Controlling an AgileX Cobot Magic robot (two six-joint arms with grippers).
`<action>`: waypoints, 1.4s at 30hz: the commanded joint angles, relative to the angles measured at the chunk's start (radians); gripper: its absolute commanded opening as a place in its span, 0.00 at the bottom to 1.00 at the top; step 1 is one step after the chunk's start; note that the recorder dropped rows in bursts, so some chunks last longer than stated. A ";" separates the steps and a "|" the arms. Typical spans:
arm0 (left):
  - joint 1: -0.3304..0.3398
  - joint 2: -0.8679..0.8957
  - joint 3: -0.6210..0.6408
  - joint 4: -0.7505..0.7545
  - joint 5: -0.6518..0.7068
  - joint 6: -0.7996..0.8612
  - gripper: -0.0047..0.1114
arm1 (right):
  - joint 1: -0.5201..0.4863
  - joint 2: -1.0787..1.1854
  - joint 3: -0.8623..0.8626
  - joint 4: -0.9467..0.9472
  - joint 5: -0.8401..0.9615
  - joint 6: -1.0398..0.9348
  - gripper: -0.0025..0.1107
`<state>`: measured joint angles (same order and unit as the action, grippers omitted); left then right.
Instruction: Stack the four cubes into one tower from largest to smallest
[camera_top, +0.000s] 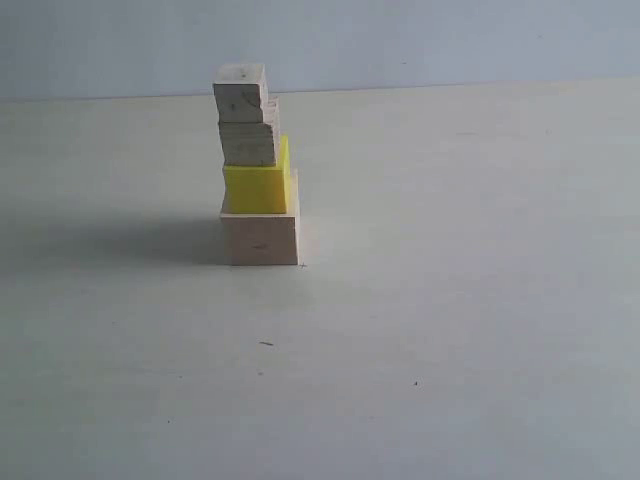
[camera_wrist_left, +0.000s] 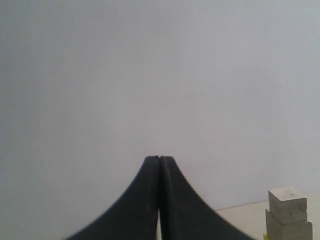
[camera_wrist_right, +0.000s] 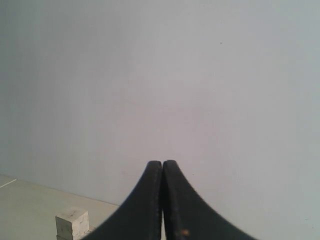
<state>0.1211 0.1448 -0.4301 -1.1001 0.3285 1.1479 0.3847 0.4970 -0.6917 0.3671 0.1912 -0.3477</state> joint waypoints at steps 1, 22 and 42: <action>0.002 -0.007 0.009 -0.003 0.036 -0.005 0.04 | 0.000 -0.005 0.006 -0.008 0.001 0.000 0.02; -0.009 -0.135 0.325 1.028 0.013 -1.308 0.04 | 0.000 -0.005 0.006 -0.008 0.001 0.000 0.02; -0.115 -0.145 0.430 1.136 0.027 -1.287 0.04 | 0.000 -0.006 0.006 -0.006 0.001 0.000 0.02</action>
<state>0.0126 0.0062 -0.0025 0.0423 0.3588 -0.1388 0.3847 0.4970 -0.6917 0.3671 0.1912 -0.3477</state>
